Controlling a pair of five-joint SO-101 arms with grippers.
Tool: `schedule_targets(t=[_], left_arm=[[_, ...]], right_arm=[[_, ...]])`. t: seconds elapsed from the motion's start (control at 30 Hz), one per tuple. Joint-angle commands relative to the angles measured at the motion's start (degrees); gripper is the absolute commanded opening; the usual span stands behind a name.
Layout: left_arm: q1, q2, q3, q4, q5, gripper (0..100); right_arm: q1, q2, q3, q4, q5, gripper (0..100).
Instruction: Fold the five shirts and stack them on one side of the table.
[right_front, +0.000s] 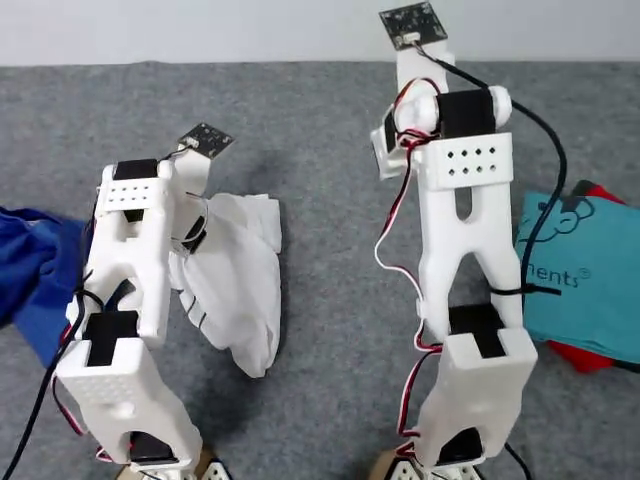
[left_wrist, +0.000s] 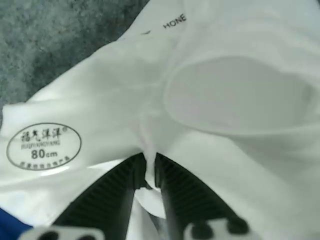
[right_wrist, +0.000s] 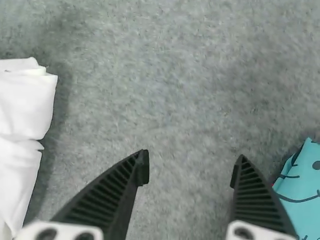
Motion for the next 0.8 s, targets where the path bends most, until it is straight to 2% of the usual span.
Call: schedule_targets(t=[0.0,0.27,0.77], left_arm=[[-0.2,-1.1,-4.2,2.5,-0.4,7],[0.0,-0.6,-13.8,8.6,3.5,18],[0.4,7.4,-12.6,8.7,3.3,18]], right_arm=[[0.6,-4.4,0.8,2.2,-0.4,27.0],[0.6,-5.1,1.7,2.2,-0.3,27.0],[0.6,-5.1,1.7,2.2,-0.3,27.0]])
